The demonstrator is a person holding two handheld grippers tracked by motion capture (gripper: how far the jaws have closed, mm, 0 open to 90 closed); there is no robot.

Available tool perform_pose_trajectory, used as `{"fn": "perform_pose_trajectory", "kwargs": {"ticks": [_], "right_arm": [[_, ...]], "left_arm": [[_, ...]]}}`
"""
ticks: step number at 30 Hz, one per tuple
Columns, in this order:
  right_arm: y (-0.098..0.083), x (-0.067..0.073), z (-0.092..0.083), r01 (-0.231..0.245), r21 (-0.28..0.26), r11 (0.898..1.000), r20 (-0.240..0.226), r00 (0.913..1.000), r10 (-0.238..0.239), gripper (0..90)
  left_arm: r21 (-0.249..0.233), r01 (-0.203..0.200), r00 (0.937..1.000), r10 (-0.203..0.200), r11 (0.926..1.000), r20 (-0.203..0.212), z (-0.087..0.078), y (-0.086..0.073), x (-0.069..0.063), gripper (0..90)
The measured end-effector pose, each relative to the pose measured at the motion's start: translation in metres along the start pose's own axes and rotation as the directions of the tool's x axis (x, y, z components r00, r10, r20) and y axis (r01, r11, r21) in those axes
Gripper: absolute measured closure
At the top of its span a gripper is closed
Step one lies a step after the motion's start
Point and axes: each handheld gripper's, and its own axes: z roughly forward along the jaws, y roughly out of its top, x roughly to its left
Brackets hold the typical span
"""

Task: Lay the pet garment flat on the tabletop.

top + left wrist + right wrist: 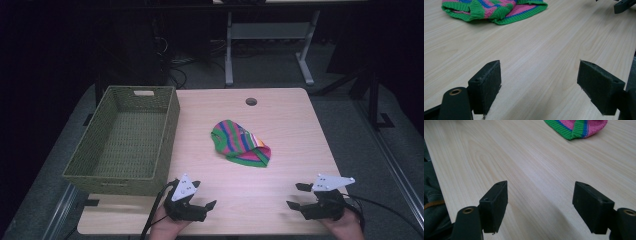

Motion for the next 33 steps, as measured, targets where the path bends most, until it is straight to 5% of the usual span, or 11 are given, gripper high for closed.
{"fn": "perform_pose_trajectory", "kwargs": {"ticks": [25,33], "right_arm": [[0.03,-0.007,0.015,0.031,0.038,0.999,-0.027,0.9992,-0.03,27.9],[0.054,-0.014,0.03,0.055,0.075,0.996,-0.047,0.9976,-0.052,27.9]], "left_arm": [[0.001,0.009,0.9999,-0.009,1.0,-0.007,0.001,0.0,0.001,18.9],[0.002,0.007,1.0,-0.007,1.0,-0.002,0.001,0.0,0.001,18.9]]}}
